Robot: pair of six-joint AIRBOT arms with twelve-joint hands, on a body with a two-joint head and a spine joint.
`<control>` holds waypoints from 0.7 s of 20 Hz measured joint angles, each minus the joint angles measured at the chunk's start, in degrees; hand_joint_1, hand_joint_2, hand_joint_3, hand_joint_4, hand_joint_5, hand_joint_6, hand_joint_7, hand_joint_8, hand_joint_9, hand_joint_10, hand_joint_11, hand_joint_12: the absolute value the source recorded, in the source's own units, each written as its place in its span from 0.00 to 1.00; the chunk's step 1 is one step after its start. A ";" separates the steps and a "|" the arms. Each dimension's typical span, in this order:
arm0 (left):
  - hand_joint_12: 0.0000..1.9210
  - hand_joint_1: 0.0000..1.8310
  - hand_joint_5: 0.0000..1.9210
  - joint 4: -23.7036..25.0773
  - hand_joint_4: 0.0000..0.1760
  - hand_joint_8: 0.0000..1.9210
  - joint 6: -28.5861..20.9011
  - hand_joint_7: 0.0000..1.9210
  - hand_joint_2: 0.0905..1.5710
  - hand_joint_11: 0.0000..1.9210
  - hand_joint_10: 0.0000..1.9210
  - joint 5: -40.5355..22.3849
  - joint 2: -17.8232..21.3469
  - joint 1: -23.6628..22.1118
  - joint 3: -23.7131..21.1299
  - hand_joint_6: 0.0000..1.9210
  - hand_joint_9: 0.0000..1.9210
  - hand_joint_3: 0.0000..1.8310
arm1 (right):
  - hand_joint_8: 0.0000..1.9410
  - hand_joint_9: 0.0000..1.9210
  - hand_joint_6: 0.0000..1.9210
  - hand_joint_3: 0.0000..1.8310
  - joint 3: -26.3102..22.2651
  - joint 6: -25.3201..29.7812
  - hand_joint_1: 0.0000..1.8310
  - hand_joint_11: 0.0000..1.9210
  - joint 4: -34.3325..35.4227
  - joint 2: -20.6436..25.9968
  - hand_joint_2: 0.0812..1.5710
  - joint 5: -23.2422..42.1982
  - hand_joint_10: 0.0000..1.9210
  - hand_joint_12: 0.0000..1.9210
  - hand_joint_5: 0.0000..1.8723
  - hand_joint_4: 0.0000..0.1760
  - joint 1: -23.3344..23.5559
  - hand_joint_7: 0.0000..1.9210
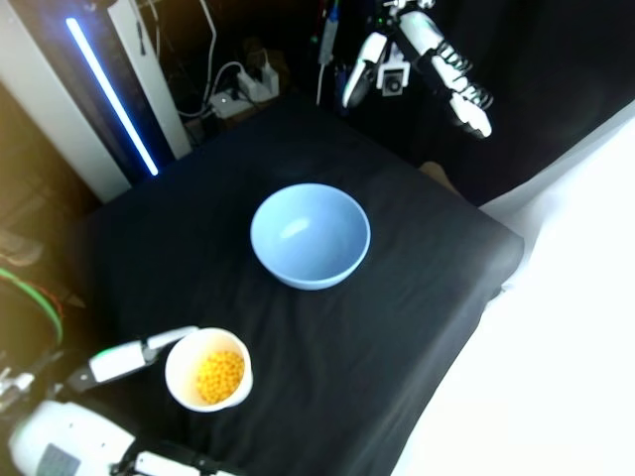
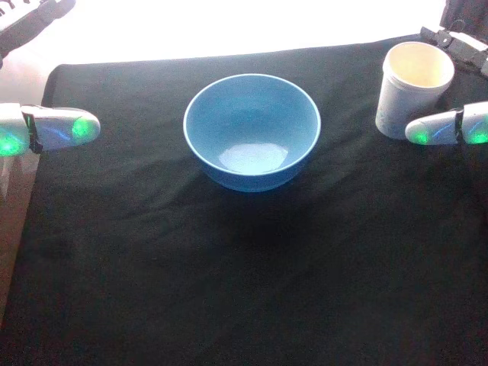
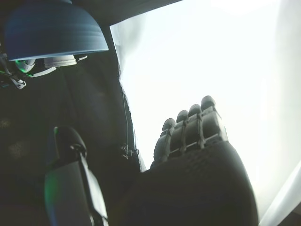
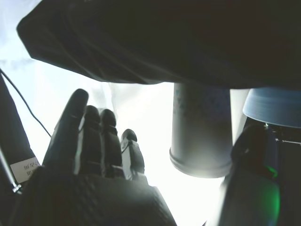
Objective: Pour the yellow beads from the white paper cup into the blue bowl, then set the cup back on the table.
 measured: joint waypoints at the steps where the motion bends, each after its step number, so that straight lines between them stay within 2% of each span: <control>1: 0.02 0.29 0.00 -0.02 0.06 0.00 -0.02 0.01 0.50 0.02 0.00 0.09 0.00 0.00 -0.02 0.00 0.01 0.00 | 0.00 0.01 0.01 0.00 0.15 0.04 0.40 0.00 -0.17 -0.11 0.32 -0.02 0.01 0.00 0.02 0.85 0.11 0.06; 2: 0.02 0.30 0.00 0.00 0.09 0.00 -0.04 0.01 0.50 0.02 0.00 0.15 0.00 0.00 0.00 0.00 0.01 0.00 | 0.00 0.02 0.01 0.00 0.24 0.04 0.38 0.00 -0.50 -0.24 0.30 -0.52 0.00 0.00 0.05 0.83 0.66 0.05; 3: 0.03 0.29 0.00 0.07 0.15 0.00 -0.04 0.02 0.50 0.03 0.01 0.20 0.00 0.00 0.00 0.00 0.03 0.00 | 0.00 0.03 0.01 0.00 0.28 0.09 0.39 0.00 -0.90 -0.31 0.31 -0.55 0.00 0.00 0.09 0.55 1.29 0.08; 4: 0.03 0.29 0.00 0.07 0.18 0.00 -0.02 0.02 0.50 0.04 0.01 0.24 0.00 0.00 0.00 0.00 0.04 0.00 | 0.00 0.03 0.00 0.00 0.31 0.09 0.39 0.00 -1.38 -0.42 0.32 -0.33 0.00 0.00 0.12 0.37 2.01 0.10; 5: 0.03 0.31 0.00 0.07 0.14 0.00 -0.02 0.01 0.51 0.03 0.01 0.24 0.00 0.00 -0.02 0.00 0.03 0.00 | 0.00 0.01 0.01 0.00 0.42 0.13 0.38 0.00 -1.66 -0.52 0.32 -0.17 0.00 0.00 0.18 0.34 2.19 0.09; 6: 0.04 0.30 0.00 0.07 0.10 0.00 -0.04 0.01 0.51 0.03 0.01 0.26 0.00 0.00 0.00 0.00 0.03 0.00 | 0.00 0.00 0.01 0.00 0.59 0.15 0.37 0.00 -2.29 -0.76 0.32 -0.15 0.00 0.00 0.21 0.44 2.73 0.08; 7: 0.03 0.31 0.00 0.02 0.06 0.00 -0.04 0.01 0.50 0.02 0.00 0.28 -0.02 0.00 0.00 0.00 0.02 0.00 | 0.00 0.00 0.01 0.00 0.70 0.20 0.37 0.00 -2.51 -1.05 0.31 -0.07 0.00 0.00 0.26 0.48 3.04 0.07; 8: 0.03 0.31 0.00 0.02 0.06 0.00 -0.07 0.01 0.50 0.02 0.00 0.24 -0.17 0.00 0.09 0.00 0.02 0.00 | 0.00 0.00 0.01 0.00 0.70 0.22 0.37 0.00 -3.08 -1.20 0.31 -0.20 0.00 0.00 0.26 0.48 3.30 0.07; 9: 0.03 0.32 0.00 0.00 0.07 0.00 -0.07 0.00 0.50 0.02 0.00 0.26 -0.37 0.00 0.15 0.00 0.01 0.00 | 0.00 0.00 0.01 0.00 0.70 0.24 0.36 0.00 -3.48 -1.42 0.32 -0.22 0.00 0.00 0.31 0.44 3.52 0.09; 10: 0.04 0.31 0.00 0.24 0.08 0.00 -0.07 0.00 0.50 0.02 0.00 0.33 -0.44 0.00 0.15 0.00 0.01 0.00 | 0.00 0.00 0.01 0.00 0.85 0.24 0.37 0.00 -3.50 -1.68 0.33 -0.24 0.00 0.00 0.32 0.45 3.52 0.09; 11: 0.04 0.31 0.00 0.26 0.03 0.00 -0.07 0.01 0.50 0.02 0.00 0.28 -0.44 0.00 0.15 0.00 0.02 0.00 | 0.00 0.00 0.00 0.01 0.94 0.22 0.37 0.00 -3.50 -1.75 0.34 -0.46 0.00 0.00 0.30 0.15 3.52 0.08; 12: 0.04 0.31 0.00 0.17 0.07 0.00 -0.09 0.01 0.49 0.02 0.00 0.28 -0.44 0.00 0.17 0.00 0.02 0.00 | 0.00 0.00 0.00 0.01 0.96 0.24 0.38 0.00 -3.48 -1.75 0.34 -0.68 0.00 0.00 0.29 0.12 3.52 0.07; 13: 0.09 0.30 0.00 0.15 0.07 0.00 -0.09 0.01 0.49 0.00 0.00 0.31 -0.44 0.00 0.17 0.00 0.03 0.00 | 0.00 0.00 0.00 0.01 1.01 0.24 0.38 0.00 -3.43 -1.75 0.35 -0.72 0.00 0.00 0.29 0.21 3.52 0.06; 14: 0.10 0.31 0.00 0.17 0.05 0.00 -0.09 0.01 0.50 0.00 0.00 0.28 -0.46 0.00 0.15 0.00 0.03 0.00 | 0.00 0.00 0.01 0.01 1.07 0.24 0.39 0.00 -3.37 -1.75 0.35 -0.76 0.00 0.00 0.32 0.25 3.52 0.07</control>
